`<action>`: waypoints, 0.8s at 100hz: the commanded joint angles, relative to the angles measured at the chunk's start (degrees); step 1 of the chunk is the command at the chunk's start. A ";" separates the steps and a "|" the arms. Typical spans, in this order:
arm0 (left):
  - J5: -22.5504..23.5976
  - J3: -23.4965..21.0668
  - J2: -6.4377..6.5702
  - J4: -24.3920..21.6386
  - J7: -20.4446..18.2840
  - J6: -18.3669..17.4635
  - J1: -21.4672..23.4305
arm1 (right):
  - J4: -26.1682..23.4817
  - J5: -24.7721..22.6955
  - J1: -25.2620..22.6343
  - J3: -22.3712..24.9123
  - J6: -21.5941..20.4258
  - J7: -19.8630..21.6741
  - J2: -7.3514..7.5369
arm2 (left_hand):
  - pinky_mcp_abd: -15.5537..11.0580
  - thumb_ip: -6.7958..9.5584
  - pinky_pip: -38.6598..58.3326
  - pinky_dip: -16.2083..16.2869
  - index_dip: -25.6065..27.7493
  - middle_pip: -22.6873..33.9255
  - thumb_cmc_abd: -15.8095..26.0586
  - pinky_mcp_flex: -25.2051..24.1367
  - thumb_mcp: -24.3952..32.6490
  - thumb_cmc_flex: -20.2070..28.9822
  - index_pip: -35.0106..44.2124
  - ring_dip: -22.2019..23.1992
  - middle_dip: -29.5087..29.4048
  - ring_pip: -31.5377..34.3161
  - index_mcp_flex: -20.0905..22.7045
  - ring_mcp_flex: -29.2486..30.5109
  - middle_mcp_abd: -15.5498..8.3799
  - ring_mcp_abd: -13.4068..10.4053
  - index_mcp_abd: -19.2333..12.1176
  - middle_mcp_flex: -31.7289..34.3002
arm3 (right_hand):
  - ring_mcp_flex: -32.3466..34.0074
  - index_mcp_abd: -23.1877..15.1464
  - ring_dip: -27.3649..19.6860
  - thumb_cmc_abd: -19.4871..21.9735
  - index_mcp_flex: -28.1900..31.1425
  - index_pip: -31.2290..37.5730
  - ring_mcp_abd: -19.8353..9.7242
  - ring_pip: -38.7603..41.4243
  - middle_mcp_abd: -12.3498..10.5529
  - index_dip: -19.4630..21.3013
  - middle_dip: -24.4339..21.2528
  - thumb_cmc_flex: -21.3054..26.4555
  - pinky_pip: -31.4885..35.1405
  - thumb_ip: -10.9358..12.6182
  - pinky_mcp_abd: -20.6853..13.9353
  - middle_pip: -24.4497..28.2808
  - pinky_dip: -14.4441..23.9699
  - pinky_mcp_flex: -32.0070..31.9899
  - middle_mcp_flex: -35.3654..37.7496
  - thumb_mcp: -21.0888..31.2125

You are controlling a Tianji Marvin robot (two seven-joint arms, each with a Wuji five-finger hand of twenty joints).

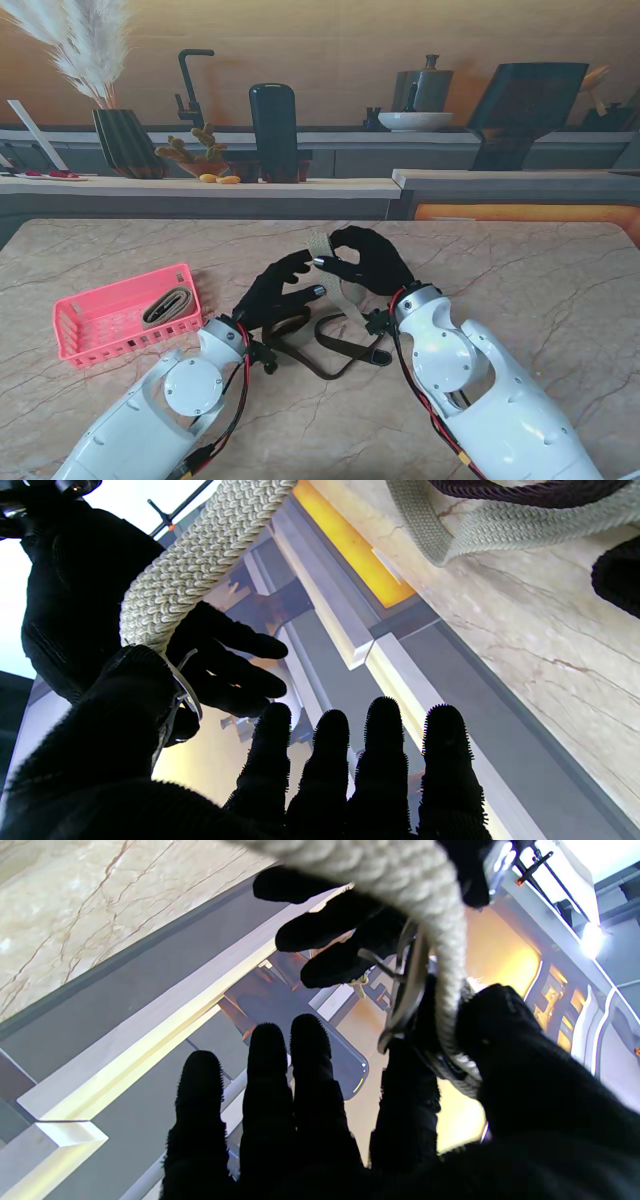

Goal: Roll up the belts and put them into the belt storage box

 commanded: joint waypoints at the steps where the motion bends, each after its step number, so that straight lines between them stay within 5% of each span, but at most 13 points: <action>1: -1.13 0.40 -0.78 -0.93 -0.54 0.29 0.50 | 0.15 0.56 -0.09 -0.36 -0.29 -0.08 -0.65 | -2.23 0.52 -1.42 0.86 -1.37 -1.05 -2.69 -0.38 2.68 -2.93 -2.16 -0.47 -0.59 -0.87 -2.14 -1.03 -1.82 -2.39 -0.13 -2.30 | -2.70 -9.34 -2.43 5.96 1.13 1.84 -1.39 -3.70 -1.74 0.28 -1.66 0.95 -3.46 2.08 0.44 -2.54 -2.38 -1.14 -1.71 0.66; 52: -13.01 2.89 -2.54 -1.86 -1.77 1.96 0.48 | 2.10 5.70 0.41 -1.76 -0.39 -0.50 -1.54 | -2.12 -0.10 -0.69 1.94 -0.05 -0.05 -5.73 1.48 11.64 0.08 1.25 -0.84 -0.96 -0.54 -4.51 1.70 -2.92 -3.86 -3.54 -0.20 | -2.46 -10.55 -4.33 6.38 0.80 1.47 -1.22 -5.18 -2.93 -0.10 -4.49 0.65 -8.36 1.94 1.29 -5.32 -2.02 0.47 -1.86 -0.40; 80: -22.48 2.75 -3.84 -3.62 -1.47 3.95 1.88 | 2.61 5.96 0.37 -2.08 -0.14 -1.37 -1.82 | -1.45 -0.69 4.46 3.43 6.79 6.29 -4.35 4.21 15.74 5.98 15.69 0.88 1.84 3.51 4.33 9.90 -7.57 -5.70 -7.71 12.99 | -1.55 -10.82 -3.65 6.53 0.61 1.25 -1.22 -4.53 -3.06 -0.05 -4.55 0.57 -8.66 2.00 1.35 -5.28 -1.06 1.02 -1.80 -0.70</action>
